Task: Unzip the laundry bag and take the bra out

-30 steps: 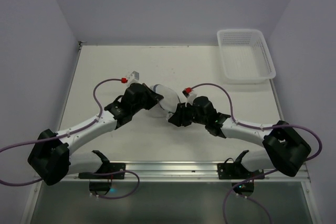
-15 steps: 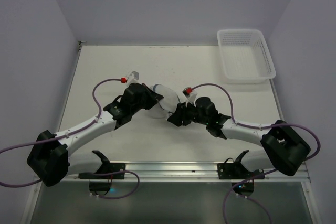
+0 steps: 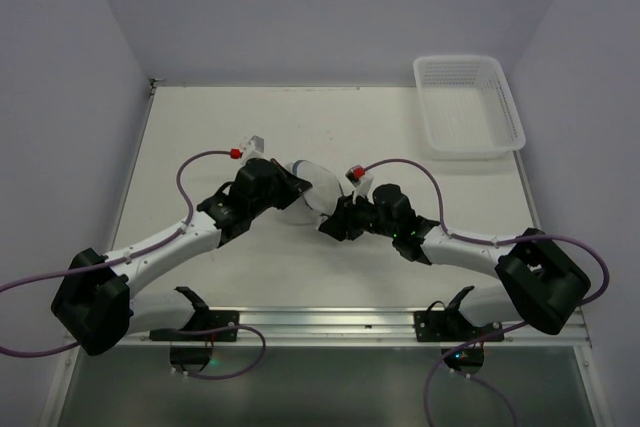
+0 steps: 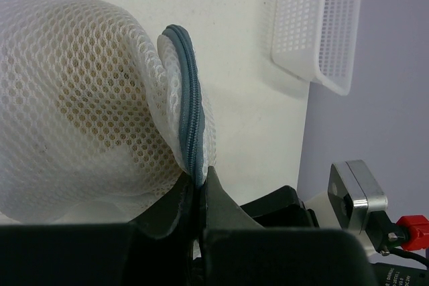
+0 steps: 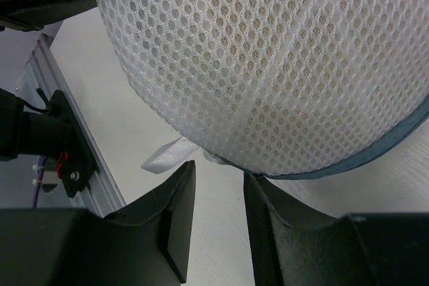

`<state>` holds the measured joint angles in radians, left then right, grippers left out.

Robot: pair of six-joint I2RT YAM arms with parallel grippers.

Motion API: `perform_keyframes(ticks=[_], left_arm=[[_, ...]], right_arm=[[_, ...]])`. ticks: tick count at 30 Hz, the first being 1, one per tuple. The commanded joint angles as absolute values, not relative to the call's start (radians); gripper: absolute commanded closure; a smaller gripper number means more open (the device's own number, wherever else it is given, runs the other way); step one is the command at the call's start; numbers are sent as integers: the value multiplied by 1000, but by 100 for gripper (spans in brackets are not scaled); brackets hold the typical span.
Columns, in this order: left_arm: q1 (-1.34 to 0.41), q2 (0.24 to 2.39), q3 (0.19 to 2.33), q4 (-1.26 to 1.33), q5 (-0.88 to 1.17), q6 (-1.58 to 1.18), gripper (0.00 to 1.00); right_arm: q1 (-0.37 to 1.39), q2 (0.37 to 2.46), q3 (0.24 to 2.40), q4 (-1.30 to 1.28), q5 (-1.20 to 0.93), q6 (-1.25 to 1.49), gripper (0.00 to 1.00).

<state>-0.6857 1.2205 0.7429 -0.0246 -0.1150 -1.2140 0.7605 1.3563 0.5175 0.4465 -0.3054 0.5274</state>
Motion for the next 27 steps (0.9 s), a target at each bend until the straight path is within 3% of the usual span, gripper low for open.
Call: perform_keyframes(ticks=[1, 14, 19, 27], left_arm=[[-689, 1204, 762, 6, -104, -1235, 100], [-689, 1200, 742, 26, -109, -1267, 100], [-689, 1200, 745, 26, -117, -1266, 100], [-672, 1190, 742, 15, -126, -1244, 100]], right_arm=[[756, 1353, 554, 540, -299, 509, 64], [750, 1328, 546, 574, -245, 566, 84], [742, 1324, 519, 572, -222, 565, 99], [721, 1237, 405, 502, -175, 538, 100]])
